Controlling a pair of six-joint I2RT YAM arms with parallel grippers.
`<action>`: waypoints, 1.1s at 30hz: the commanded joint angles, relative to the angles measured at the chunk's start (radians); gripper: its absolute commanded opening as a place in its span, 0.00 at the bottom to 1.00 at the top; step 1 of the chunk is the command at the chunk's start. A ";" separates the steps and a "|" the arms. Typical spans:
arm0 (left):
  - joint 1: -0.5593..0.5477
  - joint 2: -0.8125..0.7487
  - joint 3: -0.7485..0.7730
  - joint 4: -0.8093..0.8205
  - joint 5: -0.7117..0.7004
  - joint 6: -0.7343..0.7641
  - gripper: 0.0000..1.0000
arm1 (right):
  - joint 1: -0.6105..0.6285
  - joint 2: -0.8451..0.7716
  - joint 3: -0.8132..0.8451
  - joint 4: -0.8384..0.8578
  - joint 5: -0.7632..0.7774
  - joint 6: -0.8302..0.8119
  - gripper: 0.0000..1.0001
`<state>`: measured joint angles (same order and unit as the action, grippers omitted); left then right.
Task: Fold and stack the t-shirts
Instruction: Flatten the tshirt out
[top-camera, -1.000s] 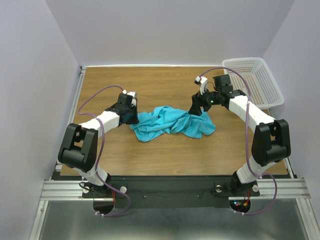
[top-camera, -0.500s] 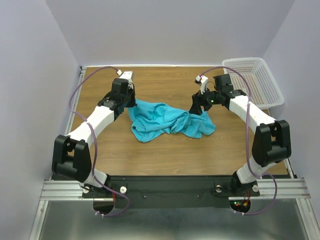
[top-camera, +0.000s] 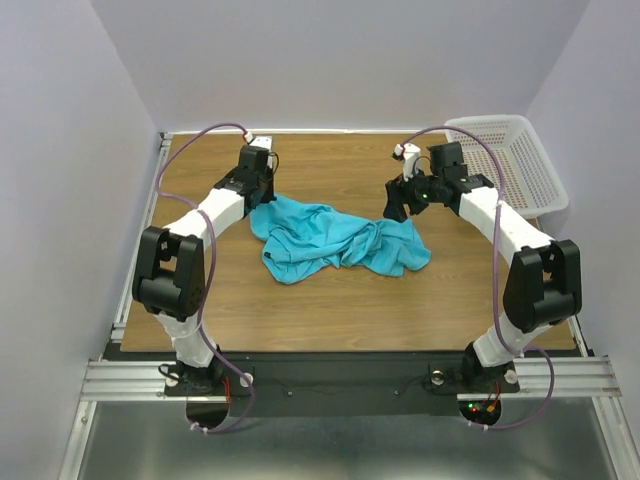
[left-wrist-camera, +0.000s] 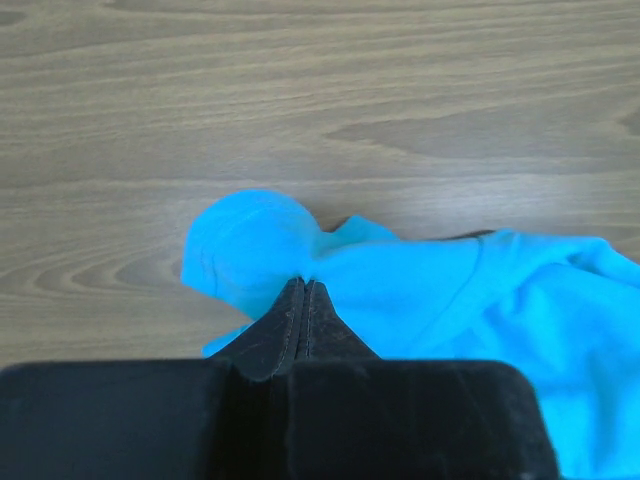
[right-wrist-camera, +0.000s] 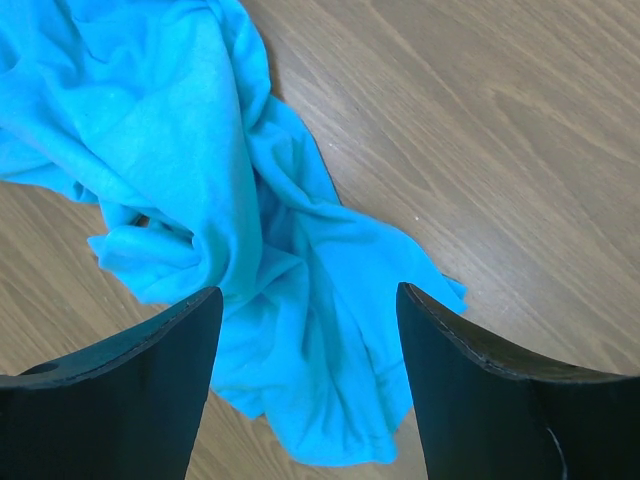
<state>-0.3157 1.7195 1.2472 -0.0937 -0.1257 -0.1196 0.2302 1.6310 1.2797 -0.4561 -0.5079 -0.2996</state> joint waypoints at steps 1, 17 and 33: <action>0.055 0.017 0.080 0.041 -0.078 0.005 0.00 | 0.008 0.012 0.040 0.027 -0.003 0.017 0.76; 0.067 0.196 0.423 0.052 0.196 0.172 0.00 | 0.008 0.020 0.037 0.034 -0.003 0.027 0.75; 0.157 0.062 0.226 0.113 0.075 0.041 0.72 | 0.008 0.026 0.012 0.046 -0.006 0.030 0.75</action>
<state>-0.2462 1.9224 1.5379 -0.0616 -0.0978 -0.0193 0.2306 1.6588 1.2800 -0.4541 -0.5121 -0.2729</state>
